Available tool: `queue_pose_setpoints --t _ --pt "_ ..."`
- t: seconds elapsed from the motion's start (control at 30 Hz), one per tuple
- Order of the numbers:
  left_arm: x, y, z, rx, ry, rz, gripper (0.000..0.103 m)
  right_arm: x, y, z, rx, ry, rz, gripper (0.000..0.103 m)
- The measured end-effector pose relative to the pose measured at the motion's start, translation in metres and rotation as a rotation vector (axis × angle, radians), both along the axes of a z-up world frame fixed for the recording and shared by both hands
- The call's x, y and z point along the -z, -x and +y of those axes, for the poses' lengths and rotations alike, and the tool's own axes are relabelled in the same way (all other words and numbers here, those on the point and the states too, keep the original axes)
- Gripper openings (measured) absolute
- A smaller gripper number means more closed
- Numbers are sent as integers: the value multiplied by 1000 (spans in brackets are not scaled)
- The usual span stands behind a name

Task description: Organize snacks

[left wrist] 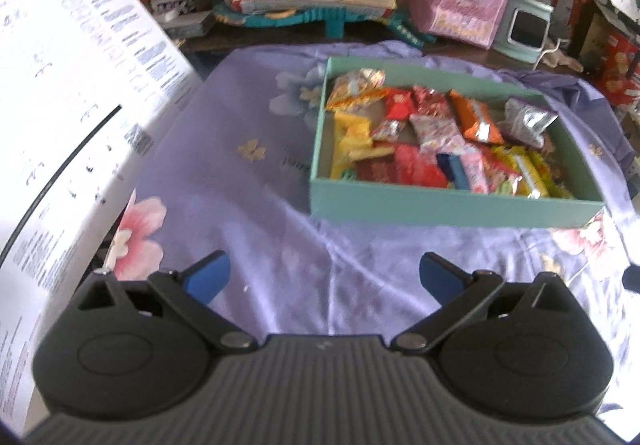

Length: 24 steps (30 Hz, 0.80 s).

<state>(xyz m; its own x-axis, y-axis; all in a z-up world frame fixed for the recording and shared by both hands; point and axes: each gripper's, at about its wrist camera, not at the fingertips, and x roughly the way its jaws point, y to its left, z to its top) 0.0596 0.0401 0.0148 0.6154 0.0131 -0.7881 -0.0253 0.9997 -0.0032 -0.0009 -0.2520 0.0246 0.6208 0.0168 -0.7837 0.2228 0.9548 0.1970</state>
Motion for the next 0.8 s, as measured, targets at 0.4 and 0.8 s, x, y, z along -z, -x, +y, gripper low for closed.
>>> queue_pose_setpoints --t 0.4,0.8 --pt "34 2 0 -9 9 53 103 31 2 4 6 33 85 103" --pt "46 -7 -2 -7 1 83 103 32 -12 4 -8 96 83 103"
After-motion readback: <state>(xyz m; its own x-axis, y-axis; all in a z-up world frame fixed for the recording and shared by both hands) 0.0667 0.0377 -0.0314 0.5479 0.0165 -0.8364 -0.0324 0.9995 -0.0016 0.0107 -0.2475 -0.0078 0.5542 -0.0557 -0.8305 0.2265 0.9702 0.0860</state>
